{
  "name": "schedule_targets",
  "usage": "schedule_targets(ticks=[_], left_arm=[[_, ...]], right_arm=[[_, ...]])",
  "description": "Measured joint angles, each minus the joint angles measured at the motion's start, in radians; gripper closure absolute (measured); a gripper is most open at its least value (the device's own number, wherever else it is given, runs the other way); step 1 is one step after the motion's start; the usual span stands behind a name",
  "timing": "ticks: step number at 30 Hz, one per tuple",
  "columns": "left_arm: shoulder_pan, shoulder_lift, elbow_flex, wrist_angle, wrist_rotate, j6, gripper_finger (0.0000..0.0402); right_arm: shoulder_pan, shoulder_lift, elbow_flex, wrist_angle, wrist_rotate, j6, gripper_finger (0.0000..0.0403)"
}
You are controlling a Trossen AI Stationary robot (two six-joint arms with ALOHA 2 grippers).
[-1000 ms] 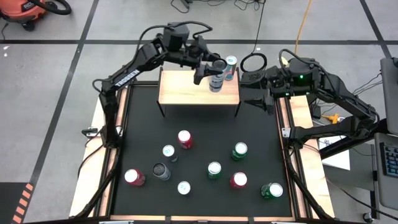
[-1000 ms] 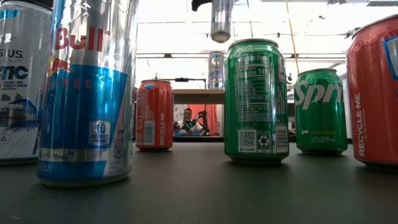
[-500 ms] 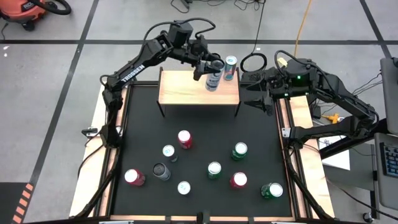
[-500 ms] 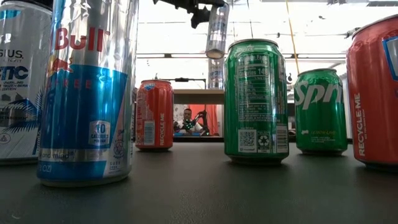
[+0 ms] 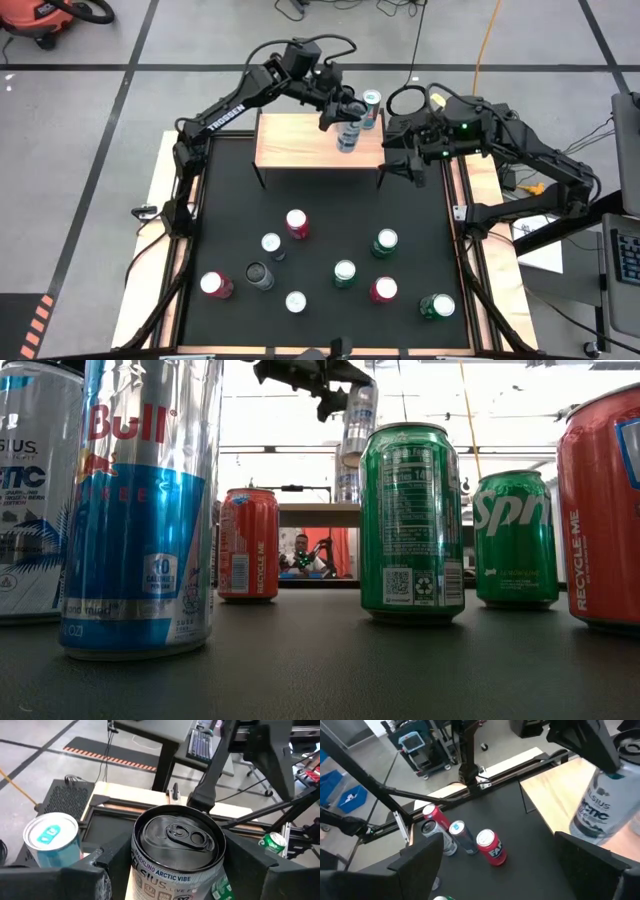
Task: Place canned beverage on shelf
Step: Put the right white soda can on the shelf aligned with the other white soda can
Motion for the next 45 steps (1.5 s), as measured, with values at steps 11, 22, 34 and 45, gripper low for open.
schedule_targets(ticks=[11,22,34,45], left_arm=[[0.0,0.005,0.0,-0.003,-0.005,0.001,0.0154],[-0.032,0.037,-0.001,0.102,-0.04,-0.062,0.0154],[-0.12,-0.024,-0.001,0.222,-0.127,-0.201,0.0155],[-0.136,-0.178,0.0,0.236,-0.243,-0.177,0.0155]], right_arm=[[0.004,0.001,-0.085,-0.006,0.002,-0.011,0.0046],[0.004,-0.038,-0.204,0.083,0.0,0.027,0.0046],[0.001,-0.05,-0.204,0.081,0.004,0.005,0.0046],[0.001,-0.072,-0.204,0.082,0.002,0.006,0.0046]])
